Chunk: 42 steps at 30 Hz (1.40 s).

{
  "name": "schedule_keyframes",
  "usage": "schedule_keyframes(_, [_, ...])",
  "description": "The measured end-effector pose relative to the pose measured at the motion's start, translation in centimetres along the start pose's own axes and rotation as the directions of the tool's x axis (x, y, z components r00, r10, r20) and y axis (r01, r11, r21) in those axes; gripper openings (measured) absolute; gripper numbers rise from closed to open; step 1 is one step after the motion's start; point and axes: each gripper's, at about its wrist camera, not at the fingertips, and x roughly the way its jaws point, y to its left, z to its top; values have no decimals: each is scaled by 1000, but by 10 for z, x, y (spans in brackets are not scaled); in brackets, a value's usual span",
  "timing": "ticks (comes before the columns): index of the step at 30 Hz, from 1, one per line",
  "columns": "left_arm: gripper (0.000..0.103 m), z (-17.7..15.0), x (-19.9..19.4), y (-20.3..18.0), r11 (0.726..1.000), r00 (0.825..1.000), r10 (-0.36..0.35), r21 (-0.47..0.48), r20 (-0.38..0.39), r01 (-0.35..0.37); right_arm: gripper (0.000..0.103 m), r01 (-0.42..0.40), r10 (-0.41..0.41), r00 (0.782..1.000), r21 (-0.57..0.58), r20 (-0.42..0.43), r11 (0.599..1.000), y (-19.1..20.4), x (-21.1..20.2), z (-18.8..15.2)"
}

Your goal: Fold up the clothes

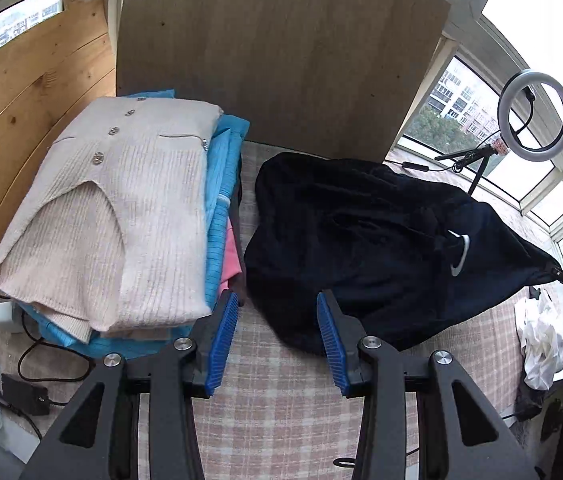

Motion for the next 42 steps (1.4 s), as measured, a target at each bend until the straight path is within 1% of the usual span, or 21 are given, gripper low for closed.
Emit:
schedule_keyframes(1, [39,3,13,-13,1000,1000,-4,24,-22,4,4,96,-95,994,12,-49,995,-13,9,-7])
schedule_keyframes(2, [39,4,25,-26,999,999,-5,51,-41,7,6,86,-85,994,22,-65,996,-16,14,-12])
schedule_keyframes(4, [39,4,44,-52,995,997,-16,99,-72,23,11,48,-44,995,43,-91,998,-20,23,-20])
schedule_keyframes(6, [40,4,63,-74,991,993,-29,127,-111,43,26,-7,7,997,3,-82,1000,-15,24,-19])
schedule_keyframes(8, [44,4,81,-97,986,988,-41,153,-151,64,50,-78,74,995,-68,-65,995,3,27,-14])
schedule_keyframes(10, [48,6,100,-120,981,982,-48,178,-182,81,58,-151,143,987,-119,-72,981,25,40,-9])
schedule_keyframes(13, [51,6,128,-156,966,976,-36,241,-214,88,58,-231,211,968,-159,-134,960,46,69,-6])
schedule_keyframes(17, [52,-1,170,-188,933,971,67,358,-230,20,58,-286,256,949,-163,-186,944,49,94,-5])
schedule_keyframes(18, [40,-5,176,-189,927,968,84,375,-237,12,58,-289,258,948,-164,-187,943,45,96,-6])
schedule_keyframes(19, [11,-9,181,-190,923,965,92,385,-246,10,58,-300,269,944,-162,-190,940,40,97,-6])
schedule_keyframes(20, [6,-10,179,-185,929,964,72,369,-256,28,58,-312,280,940,-159,-194,936,35,97,-6])
schedule_keyframes(22, [6,-11,167,-174,944,968,20,323,-251,64,58,-314,282,939,-154,-198,937,26,99,-6])
schedule_keyframes(25, [6,-3,118,-146,973,978,-67,204,-198,108,58,-320,287,933,-140,-216,937,23,102,-3])
schedule_keyframes(29, [6,-8,31,-108,981,989,-130,133,-69,139,58,-395,365,908,-132,-205,909,40,85,-3])
schedule_keyframes(31, [6,-21,4,-99,979,988,-150,134,-32,153,58,-495,470,856,-82,-213,865,56,70,-6])
schedule_keyframes(33, [6,-34,-11,-95,978,989,-148,146,-27,150,58,-596,573,787,-41,-231,802,78,55,-13])
schedule_keyframes(36, [6,-55,-9,-100,974,986,-160,155,-43,165,58,-624,598,764,-41,-244,781,118,36,-31])
schedule_keyframes(38, [6,-75,11,-112,948,951,-279,119,-135,295,58,-590,563,788,-46,-250,806,138,31,-45])
schedule_keyframes(39, [8,-88,22,-121,935,932,-301,132,-201,330,58,-577,549,794,-37,-262,816,143,32,-53])
schedule_keyframes(40, [9,-101,33,-131,921,912,-309,153,-270,358,58,-564,536,798,-27,-275,826,147,33,-61])
schedule_keyframes(42, [10,-122,36,-139,914,917,-232,249,-325,319,58,-546,520,788,18,-328,838,150,39,-79])
